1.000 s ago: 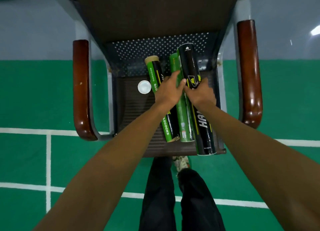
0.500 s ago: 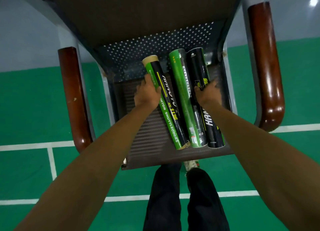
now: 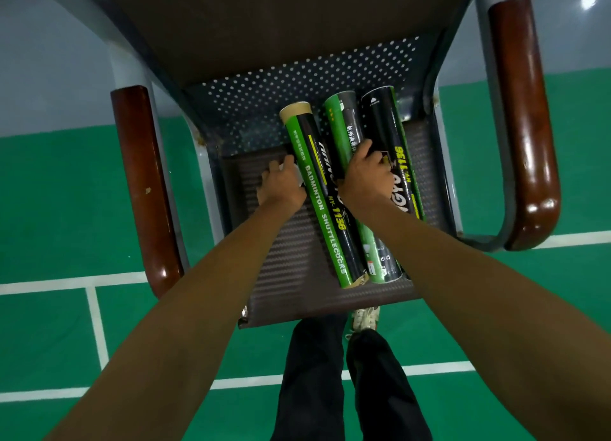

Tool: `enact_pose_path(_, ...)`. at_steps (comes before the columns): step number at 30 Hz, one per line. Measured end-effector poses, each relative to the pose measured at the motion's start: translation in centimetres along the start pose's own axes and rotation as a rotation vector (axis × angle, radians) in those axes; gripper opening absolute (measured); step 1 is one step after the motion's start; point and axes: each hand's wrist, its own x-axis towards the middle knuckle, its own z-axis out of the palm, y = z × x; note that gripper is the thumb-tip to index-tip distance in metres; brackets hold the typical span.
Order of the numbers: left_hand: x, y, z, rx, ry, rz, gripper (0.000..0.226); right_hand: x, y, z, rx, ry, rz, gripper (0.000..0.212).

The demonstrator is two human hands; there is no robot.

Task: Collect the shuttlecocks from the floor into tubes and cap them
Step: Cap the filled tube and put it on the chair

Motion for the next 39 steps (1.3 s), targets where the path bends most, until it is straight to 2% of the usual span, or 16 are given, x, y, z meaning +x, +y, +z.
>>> enact_pose_path(2,0.1,-0.5,0.3,-0.049,-0.034,-0.029,0.072,0.3,0.4,-0.2,0.043,-0.078,0.040,0.107)
enact_pose_path(6,-0.4,-0.8,0.0,-0.223,-0.044,-0.097,0.084,-0.9,1.5,-0.1,0.183,-0.089,0.110,0.086)
enact_pose_path(13,-1.5,0.7,-1.7,-0.223,-0.007,-0.084,0.076,-3.0,4.2,0.6,0.248,-0.098,0.069,0.072)
enact_pose_path(17,-2.3,0.4,-1.0,-0.161,0.025,-0.032,0.064,-3.7,4.4,1.8,0.302,0.040,-0.007,0.063)
enact_pose_path(20,-3.6,0.4,0.7,-0.128,0.043,-0.023,0.059,-5.6,4.5,3.1,0.231,0.235,-0.133,0.048)
enact_pose_path(21,-4.1,0.6,1.3,-0.119,0.045,-0.018,0.059,-6.4,4.4,3.4,0.194,0.248,-0.186,0.047)
enact_pose_path(24,-5.0,1.6,3.0,-0.073,0.051,-0.009,0.061,-8.2,3.6,4.8,0.048,0.153,-0.305,0.051)
enact_pose_path(29,-5.6,2.9,4.3,-0.113,0.069,-0.046,0.058,-8.6,1.7,5.9,0.032,0.041,-0.258,0.068)
enact_pose_path(32,-5.5,2.8,4.0,-0.172,0.059,-0.088,0.056,-8.3,1.4,5.3,-0.039,0.020,-0.292,0.073)
enact_pose_path(36,-5.6,3.1,3.6,-0.329,-0.014,-0.169,0.051,-8.0,1.0,3.9,-0.037,-0.042,-0.276,0.066)
enact_pose_path(37,-5.3,3.0,3.7,-0.346,-0.019,-0.178,0.046,-7.8,0.7,3.9,0.017,-0.085,-0.242,0.073)
enact_pose_path(39,-5.0,2.7,3.6,-0.373,-0.019,-0.183,0.041,-7.4,0.2,4.2,0.144,-0.218,-0.153,0.103)
